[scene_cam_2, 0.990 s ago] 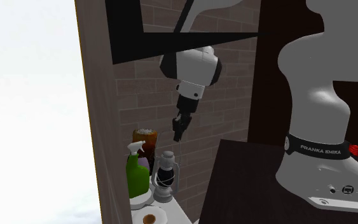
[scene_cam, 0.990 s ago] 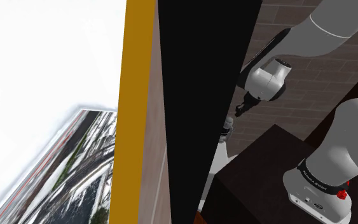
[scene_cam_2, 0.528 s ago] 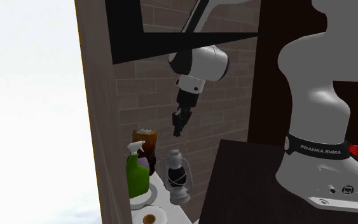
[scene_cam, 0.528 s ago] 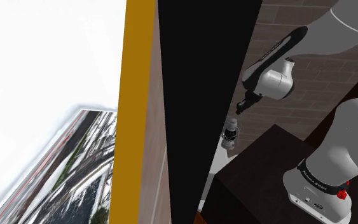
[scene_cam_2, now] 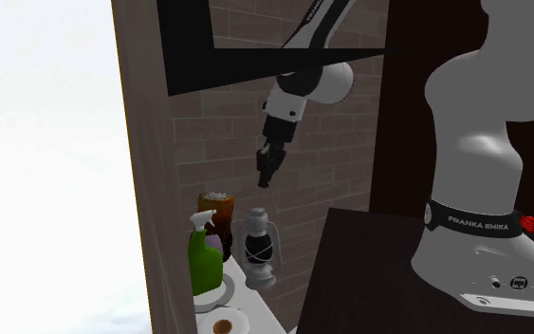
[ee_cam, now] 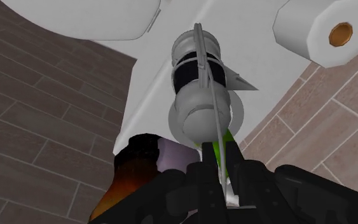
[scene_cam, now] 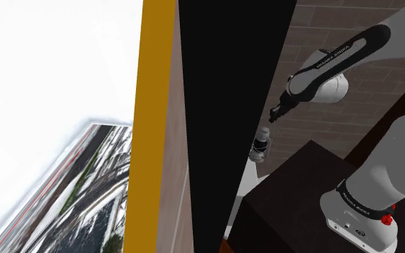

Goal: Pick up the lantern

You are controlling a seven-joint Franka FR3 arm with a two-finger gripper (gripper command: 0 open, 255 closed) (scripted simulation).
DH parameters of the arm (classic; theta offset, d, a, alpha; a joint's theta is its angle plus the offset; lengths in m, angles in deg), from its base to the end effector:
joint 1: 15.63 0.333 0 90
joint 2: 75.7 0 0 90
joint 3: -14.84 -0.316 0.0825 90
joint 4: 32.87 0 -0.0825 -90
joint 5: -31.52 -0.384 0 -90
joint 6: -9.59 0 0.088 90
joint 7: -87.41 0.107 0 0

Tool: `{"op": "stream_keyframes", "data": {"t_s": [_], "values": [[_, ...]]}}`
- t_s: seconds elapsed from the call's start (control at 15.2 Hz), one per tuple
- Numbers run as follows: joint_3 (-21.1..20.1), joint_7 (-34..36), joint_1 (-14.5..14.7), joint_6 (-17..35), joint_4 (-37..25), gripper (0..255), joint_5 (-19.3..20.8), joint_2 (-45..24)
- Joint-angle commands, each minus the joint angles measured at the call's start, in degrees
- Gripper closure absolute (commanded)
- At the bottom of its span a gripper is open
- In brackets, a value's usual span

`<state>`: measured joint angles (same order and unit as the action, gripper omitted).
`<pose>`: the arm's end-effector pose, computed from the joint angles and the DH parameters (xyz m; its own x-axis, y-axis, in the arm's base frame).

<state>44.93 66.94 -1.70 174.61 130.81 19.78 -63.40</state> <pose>0.3625 -0.1059 0.2664 0.9634 -0.1297 0.2345 -0.1031 -0.9871 -0.1221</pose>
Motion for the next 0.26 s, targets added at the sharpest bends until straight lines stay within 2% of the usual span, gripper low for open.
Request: {"op": "stream_keyframes", "data": {"t_s": [0.0,0.07,0.2], "values": [[-2.03,2.81,-2.89,-2.08,0.06,255,3.66,2.24],[-2.84,3.79,-3.94,-3.15,-0.02,255,4.86,3.24],[-2.98,3.92,-4.11,-3.31,-0.04,255,5.01,3.39]]}}
